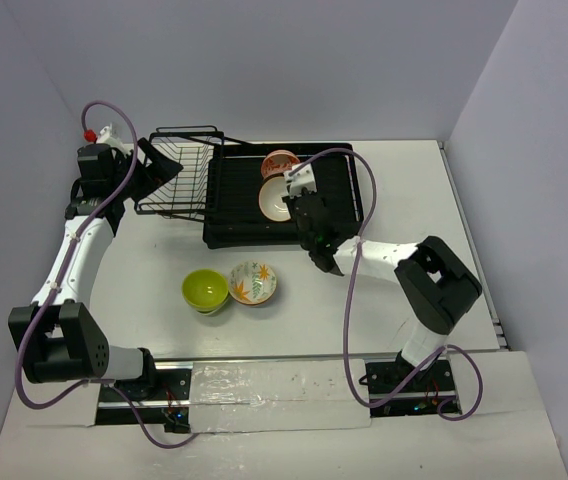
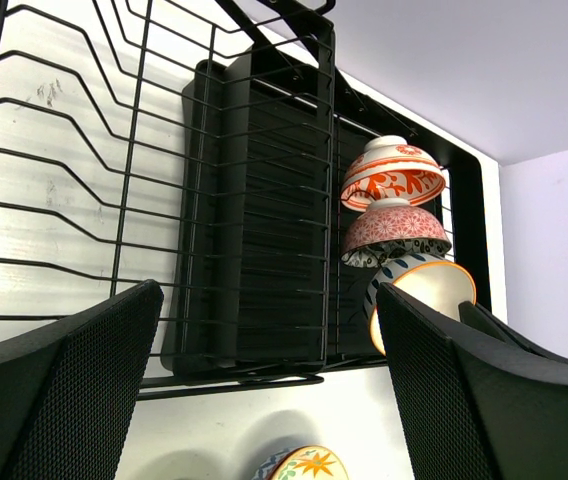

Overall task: Load the bowls into the dish rack
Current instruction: Move the bowl to the center of the board.

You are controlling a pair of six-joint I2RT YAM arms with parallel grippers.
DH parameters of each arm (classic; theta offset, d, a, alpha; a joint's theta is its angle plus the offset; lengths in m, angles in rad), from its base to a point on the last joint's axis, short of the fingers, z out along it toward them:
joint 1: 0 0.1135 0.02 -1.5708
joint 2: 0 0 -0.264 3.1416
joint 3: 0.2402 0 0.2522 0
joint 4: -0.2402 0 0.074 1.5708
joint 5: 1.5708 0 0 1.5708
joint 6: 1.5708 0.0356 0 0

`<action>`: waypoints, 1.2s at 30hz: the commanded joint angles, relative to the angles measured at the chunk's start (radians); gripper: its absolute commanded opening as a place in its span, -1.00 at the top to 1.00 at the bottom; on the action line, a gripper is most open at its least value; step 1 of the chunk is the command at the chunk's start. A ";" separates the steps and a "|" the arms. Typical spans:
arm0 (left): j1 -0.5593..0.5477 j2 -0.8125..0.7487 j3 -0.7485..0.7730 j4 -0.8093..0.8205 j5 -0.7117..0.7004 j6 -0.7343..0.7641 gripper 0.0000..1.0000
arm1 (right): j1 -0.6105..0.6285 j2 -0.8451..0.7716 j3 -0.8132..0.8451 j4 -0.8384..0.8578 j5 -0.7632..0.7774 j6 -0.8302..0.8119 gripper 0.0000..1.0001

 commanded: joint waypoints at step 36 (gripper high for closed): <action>0.002 -0.015 0.011 0.033 0.018 -0.002 -0.86 | 0.071 0.238 -0.114 0.842 0.174 -0.361 1.00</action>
